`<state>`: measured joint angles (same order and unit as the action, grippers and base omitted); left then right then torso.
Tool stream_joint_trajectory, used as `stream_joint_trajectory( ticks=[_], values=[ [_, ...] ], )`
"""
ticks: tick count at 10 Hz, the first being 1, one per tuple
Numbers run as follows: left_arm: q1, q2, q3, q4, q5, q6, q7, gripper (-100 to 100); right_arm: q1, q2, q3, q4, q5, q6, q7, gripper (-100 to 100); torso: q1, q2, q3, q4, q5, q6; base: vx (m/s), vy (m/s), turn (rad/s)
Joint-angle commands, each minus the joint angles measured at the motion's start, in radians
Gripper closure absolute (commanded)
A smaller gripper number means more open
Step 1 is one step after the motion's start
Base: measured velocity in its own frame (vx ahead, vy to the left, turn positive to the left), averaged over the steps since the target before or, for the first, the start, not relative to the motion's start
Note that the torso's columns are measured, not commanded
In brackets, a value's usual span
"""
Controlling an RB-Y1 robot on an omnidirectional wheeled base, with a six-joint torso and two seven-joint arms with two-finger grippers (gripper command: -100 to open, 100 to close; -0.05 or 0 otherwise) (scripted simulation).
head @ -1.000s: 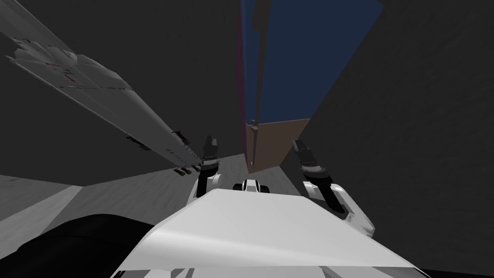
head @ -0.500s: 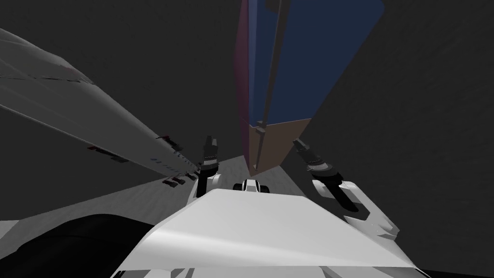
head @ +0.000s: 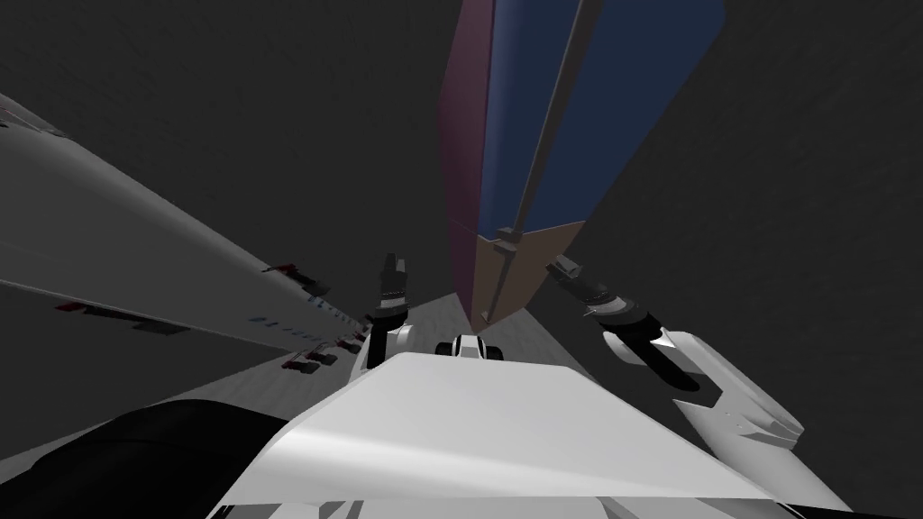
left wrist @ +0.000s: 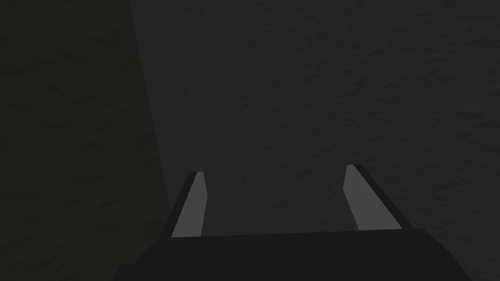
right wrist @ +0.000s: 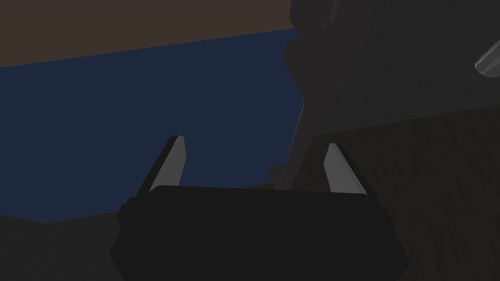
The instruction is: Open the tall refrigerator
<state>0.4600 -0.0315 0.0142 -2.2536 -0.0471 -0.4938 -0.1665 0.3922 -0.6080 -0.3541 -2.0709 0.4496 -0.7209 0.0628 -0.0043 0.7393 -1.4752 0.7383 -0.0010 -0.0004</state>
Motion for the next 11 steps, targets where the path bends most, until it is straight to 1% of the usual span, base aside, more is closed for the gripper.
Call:
stream_joint_trajectory(
  ticks=[1,2,3,5,6,7,9,11],
  values=[
    [0.0,0.0,0.0,0.0,0.0,0.0,0.0,0,-0.013,-0.077,-0.042,0.03,0.046,-0.016,0.024,-100,-0.001,0.0,0.0,0.0,-0.001,0.001,0.064,0.156,-0.213],
    [0.0,0.0,0.0,0.0,0.0,0.0,0.0,0,-0.019,-0.108,-0.061,0.045,0.067,-0.023,0.035,-100,0.004,-0.002,-0.001,0.0,0.001,0.001,0.087,0.203,-0.212],
    [0.0,0.0,0.0,0.0,0.0,0.0,0.0,0,-0.019,-0.12,-0.061,0.045,0.067,-0.023,0.035,-100,0.008,-0.003,-0.002,-0.001,0.002,0.0,0.054,0.158,-0.049],
    [0.0,0.0,0.0,0.0,0.0,0.0,0.0,0,-0.03,-0.187,-0.098,0.076,0.108,-0.037,0.058,-100,0.003,0.0,0.0,0.0,0.001,0.001,0.042,0.146,-0.144],
    [0.0,0.0,0.0,0.0,0.0,0.0,0.0,0,-0.036,-0.217,-0.117,0.091,0.128,-0.044,0.068,-100,0.004,-0.001,0.0,0.0,0.001,0.001,0.07,0.206,-0.193],
    [0.0,0.0,0.0,0.0,0.0,0.0,0.0,0,-0.036,-0.229,-0.117,0.091,0.128,-0.044,0.068,-100,0.007,-0.002,-0.001,-0.001,0.002,0.0,0.049,0.159,-0.062],
    [0.0,0.0,0.0,0.0,0.0,0.0,0.0,0,-0.048,-0.295,-0.152,0.122,0.167,-0.057,0.09,-100,0.002,-0.002,-0.001,0.0,0.0,0.001,0.053,0.151,-0.141],
    [0.0,0.0,0.0,0.0,0.0,0.0,0.0,0,-0.058,-0.356,-0.185,0.15,0.203,-0.069,0.109,-100,0.006,0.0,0.0,0.0,0.002,0.0,0.024,0.199,-0.185]
  ],
)
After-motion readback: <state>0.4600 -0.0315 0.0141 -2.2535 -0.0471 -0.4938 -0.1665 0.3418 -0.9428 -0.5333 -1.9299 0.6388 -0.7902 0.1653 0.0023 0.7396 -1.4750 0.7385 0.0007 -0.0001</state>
